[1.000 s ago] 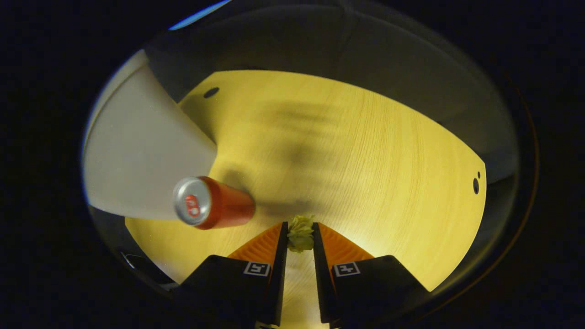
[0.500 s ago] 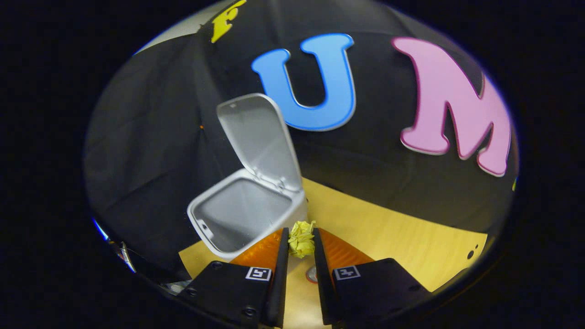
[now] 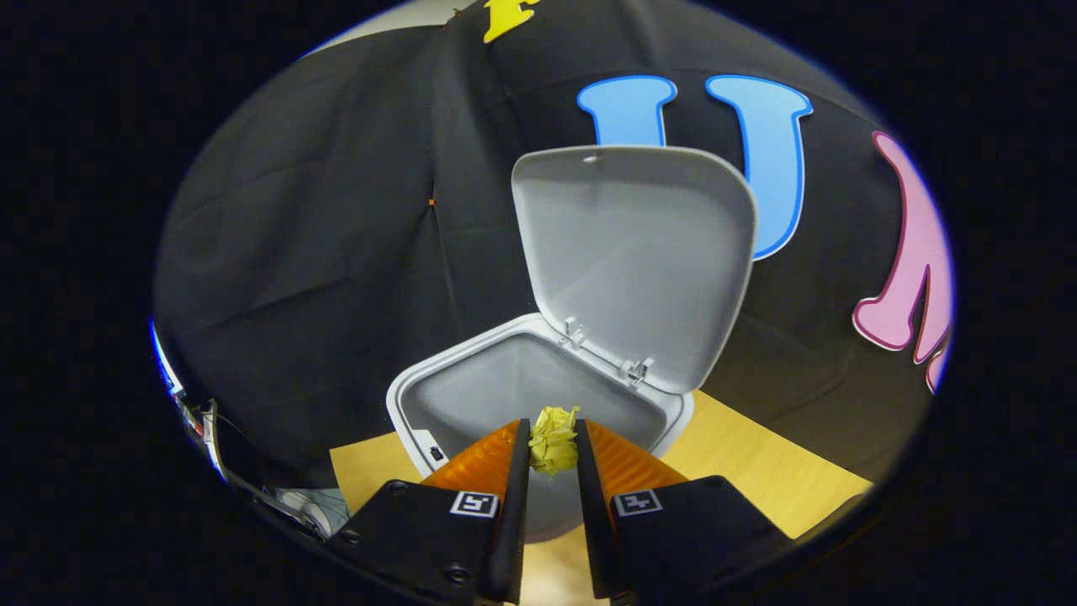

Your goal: Press the lid of the desktop garbage bin to open it, pick up the crumpled paper on the desktop and throw it into the bin, then pick up the pop can on the desktop and drop it into the bin, and finally close the garbage bin lid.

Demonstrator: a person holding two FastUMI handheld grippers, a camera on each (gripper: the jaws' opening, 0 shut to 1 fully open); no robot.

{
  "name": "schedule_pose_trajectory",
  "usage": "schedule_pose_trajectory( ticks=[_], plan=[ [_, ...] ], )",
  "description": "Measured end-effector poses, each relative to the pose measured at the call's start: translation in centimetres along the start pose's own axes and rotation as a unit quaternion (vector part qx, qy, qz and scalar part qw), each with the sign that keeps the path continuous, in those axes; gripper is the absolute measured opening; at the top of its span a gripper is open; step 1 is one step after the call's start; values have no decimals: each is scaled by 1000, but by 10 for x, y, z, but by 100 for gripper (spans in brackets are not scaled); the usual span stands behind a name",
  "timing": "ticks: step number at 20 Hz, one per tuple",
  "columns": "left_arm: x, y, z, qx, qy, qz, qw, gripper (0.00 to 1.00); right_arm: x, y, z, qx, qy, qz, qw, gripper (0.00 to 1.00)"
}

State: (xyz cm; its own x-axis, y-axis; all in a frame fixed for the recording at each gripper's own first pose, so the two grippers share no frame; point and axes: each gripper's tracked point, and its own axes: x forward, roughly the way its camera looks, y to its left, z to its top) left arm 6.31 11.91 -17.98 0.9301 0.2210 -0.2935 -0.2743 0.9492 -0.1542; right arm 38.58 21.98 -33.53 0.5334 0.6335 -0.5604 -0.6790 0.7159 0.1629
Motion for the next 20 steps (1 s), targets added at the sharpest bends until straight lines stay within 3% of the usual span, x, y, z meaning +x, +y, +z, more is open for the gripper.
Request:
schedule_pose_trajectory(
  ticks=[5, 6, 10, 16, 20],
  plan=[
    [-10, -3, 0, 2, -6, 1, 1000, 94, 28, 2, -18, -9, 22, -2, 1000, 38],
    [-11, -4, -2, -1, -5, 0, 1000, 94, 28, 3, -18, -11, 19, 0, 1000, 31],
    [-10, -19, -4, 7, -4, -17, 1000, 95, 19, 9, -10, -9, 6, 7, 1000, 96],
    [2, -62, 2, 18, -31, -69, 997, 94, -26, 1, 4, -27, -22, 5, 999, 95],
    [28, -94, -18, 37, -24, -112, 993, 94, -75, -24, 11, -40, -42, -11, 998, 95]
  ],
)
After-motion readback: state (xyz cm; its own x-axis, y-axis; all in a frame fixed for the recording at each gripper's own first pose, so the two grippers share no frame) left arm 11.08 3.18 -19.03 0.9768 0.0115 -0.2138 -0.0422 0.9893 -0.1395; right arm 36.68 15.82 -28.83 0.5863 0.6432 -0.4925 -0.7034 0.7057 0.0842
